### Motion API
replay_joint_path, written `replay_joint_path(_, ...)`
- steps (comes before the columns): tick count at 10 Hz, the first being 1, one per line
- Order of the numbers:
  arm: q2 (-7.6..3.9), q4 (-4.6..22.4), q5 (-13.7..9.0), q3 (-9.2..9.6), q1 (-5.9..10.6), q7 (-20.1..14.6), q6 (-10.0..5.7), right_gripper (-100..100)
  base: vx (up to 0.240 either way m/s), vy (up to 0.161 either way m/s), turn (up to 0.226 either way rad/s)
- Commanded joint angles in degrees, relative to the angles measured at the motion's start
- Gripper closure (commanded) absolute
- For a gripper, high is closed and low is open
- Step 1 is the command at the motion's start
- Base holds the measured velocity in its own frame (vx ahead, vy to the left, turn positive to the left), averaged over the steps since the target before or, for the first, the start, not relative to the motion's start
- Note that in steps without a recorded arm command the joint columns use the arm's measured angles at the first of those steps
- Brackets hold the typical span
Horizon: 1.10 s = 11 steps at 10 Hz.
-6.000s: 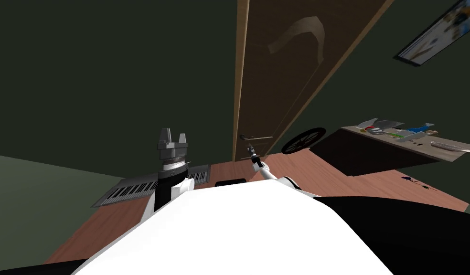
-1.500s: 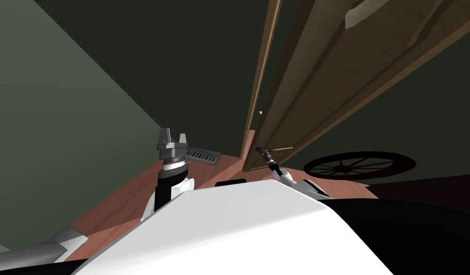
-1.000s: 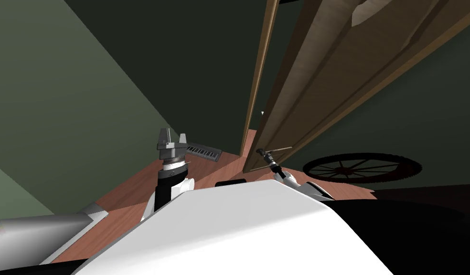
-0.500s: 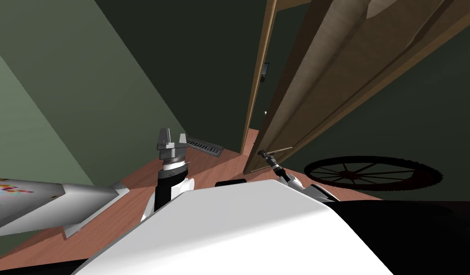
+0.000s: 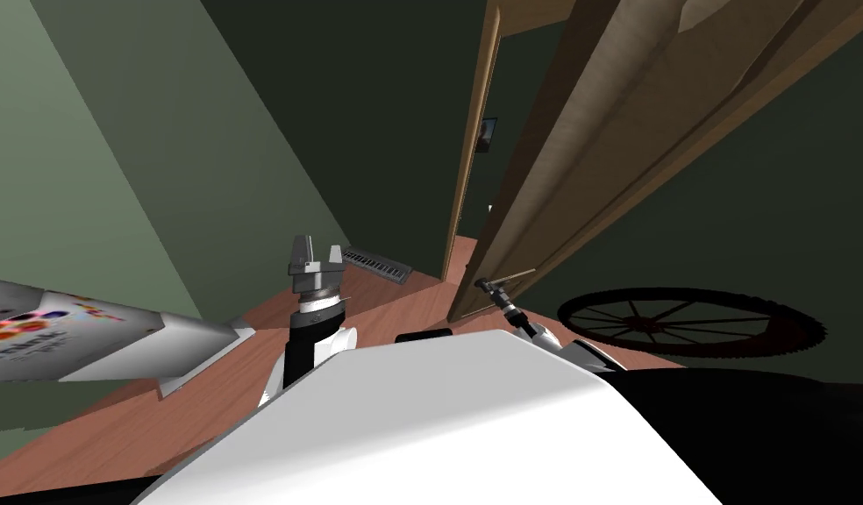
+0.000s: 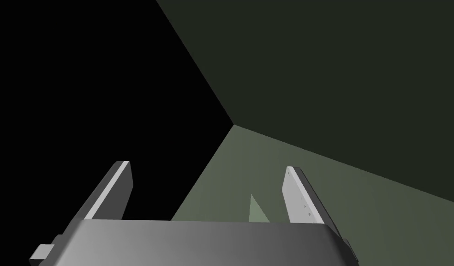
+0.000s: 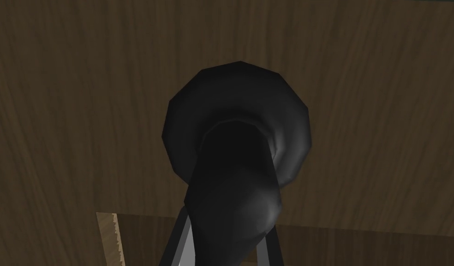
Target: Pull the door open
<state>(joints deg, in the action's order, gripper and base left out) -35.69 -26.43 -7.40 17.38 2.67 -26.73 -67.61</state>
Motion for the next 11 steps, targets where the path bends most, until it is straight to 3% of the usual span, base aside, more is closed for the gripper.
replay_joint_path(1, 0.02, 0.4, 0.1, 0.21, 0.11, -0.1, -0.61, 100, -0.204, -0.098, 0.180)
replay_joint_path(11, -0.70, 3.0, 0.1, 1.08, 0.52, -0.8, -3.90, 100, -0.201, -0.110, 0.162)
